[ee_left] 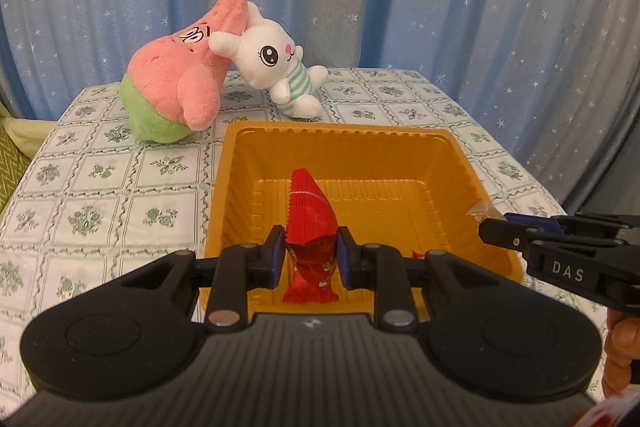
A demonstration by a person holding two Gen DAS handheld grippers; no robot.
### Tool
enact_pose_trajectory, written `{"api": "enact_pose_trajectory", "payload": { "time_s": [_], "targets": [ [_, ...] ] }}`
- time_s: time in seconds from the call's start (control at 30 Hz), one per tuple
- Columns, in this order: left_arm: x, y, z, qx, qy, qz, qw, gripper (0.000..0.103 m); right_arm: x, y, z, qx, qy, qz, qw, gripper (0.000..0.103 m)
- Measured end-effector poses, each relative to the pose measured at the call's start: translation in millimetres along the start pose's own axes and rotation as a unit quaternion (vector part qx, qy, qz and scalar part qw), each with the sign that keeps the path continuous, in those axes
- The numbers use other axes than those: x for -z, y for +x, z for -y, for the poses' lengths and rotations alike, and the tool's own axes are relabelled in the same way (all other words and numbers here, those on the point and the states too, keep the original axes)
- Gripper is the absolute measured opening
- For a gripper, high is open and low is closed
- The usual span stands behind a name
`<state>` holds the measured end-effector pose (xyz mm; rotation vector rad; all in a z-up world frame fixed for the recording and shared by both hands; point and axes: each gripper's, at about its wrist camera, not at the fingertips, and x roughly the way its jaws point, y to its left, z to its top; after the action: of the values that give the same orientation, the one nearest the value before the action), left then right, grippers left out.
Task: Organize snacks
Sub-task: 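Lower both held candies into the orange tray and open both tools, then withdraw both tools from the tray back toward the snack pile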
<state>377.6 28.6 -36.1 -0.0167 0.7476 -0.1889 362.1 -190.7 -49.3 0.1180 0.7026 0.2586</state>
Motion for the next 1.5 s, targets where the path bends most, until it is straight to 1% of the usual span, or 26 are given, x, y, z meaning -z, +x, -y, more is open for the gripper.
{"api": "enact_pose_trajectory", "payload": {
  "time_s": [0.07,0.2,0.23,0.27,0.3,0.57,0.7,0.8,0.83,0.87,0.9,0.93,0.97,1.03,1.2,1.3,1.37,1.5],
  "targets": [
    [-1.9,6.8,-0.7,-0.001,0.002,-0.001,1.0,0.024,-0.8,5.0,1.8,0.001,0.003,-0.003,1.0,0.022],
    [-4.7,18.1,-3.4,0.005,-0.014,-0.001,0.9999,0.025,-0.3,11.6,4.0,0.002,0.005,-0.006,1.0,0.022],
    [-4.7,19.6,-4.0,0.006,-0.016,0.0,0.9999,0.026,-0.2,12.8,4.5,0.002,0.006,-0.007,1.0,0.022],
    [-4.5,20.8,-4.4,0.007,-0.017,-0.002,0.9998,0.03,0.0,13.4,5.0,0.002,0.006,-0.008,1.0,0.022],
    [-4.5,21.7,-4.9,0.007,-0.017,-0.003,0.9998,0.031,0.2,14.0,4.9,0.002,0.007,-0.008,1.0,0.022],
    [6.7,18.3,-12.4,-0.007,-0.013,-0.014,0.9998,0.032,0.5,18.4,6.1,0.0,0.009,-0.011,1.0,0.022],
    [12.5,13.3,-16.2,-0.009,-0.015,-0.014,0.9998,0.033,-4.6,22.2,3.6,-0.007,0.011,-0.008,1.0,0.022],
    [16.3,8.9,-18.6,-0.009,-0.018,-0.014,0.9997,0.036,-8.9,25.5,0.9,-0.018,0.016,0.001,1.0,0.022],
    [17.8,7.2,-19.0,-0.009,-0.018,-0.014,0.9997,0.039,-10.3,27.0,0.3,-0.026,0.019,0.004,0.999,0.022],
    [19.5,5.3,-18.9,-0.01,-0.019,-0.015,0.9997,0.043,-11.1,28.8,0.2,-0.034,0.021,0.003,0.999,0.027],
    [21.4,3.0,-18.9,-0.01,-0.02,-0.015,0.9996,0.044,-12.8,30.8,0.6,-0.037,0.026,-0.001,0.999,0.044],
    [23.1,0.7,-18.6,-0.01,-0.02,-0.015,0.9996,0.045,-13.2,31.1,1.5,-0.036,0.031,-0.002,0.999,0.053],
    [25.0,-1.7,-17.8,-0.011,-0.019,-0.015,0.9997,0.045,-12.8,29.4,3.0,-0.038,0.036,0.003,0.999,0.06],
    [29.8,-7.2,-15.9,-0.013,-0.019,-0.015,0.9996,0.047,-10.4,23.4,4.6,-0.039,0.035,0.008,0.999,0.06],
    [45.6,-28.0,-8.5,-0.014,-0.027,-0.017,0.9994,0.053,4.9,-1.9,10.7,-0.023,0.035,0.003,0.999,0.06],
    [54.8,-45.1,-0.8,-0.016,-0.026,-0.018,0.9994,0.055,17.9,-23.6,13.9,-0.015,0.041,-0.004,0.999,0.06],
    [61.8,-58.9,3.6,-0.017,-0.028,-0.018,0.9993,0.059,27.3,-39.7,14.2,-0.006,0.04,-0.007,0.999,0.06],
    [76.9,-88.4,15.8,-0.022,-0.026,-0.02,0.9992,0.063,47.2,-76.9,11.7,0.007,0.048,-0.007,0.999,0.06]
  ]
}}
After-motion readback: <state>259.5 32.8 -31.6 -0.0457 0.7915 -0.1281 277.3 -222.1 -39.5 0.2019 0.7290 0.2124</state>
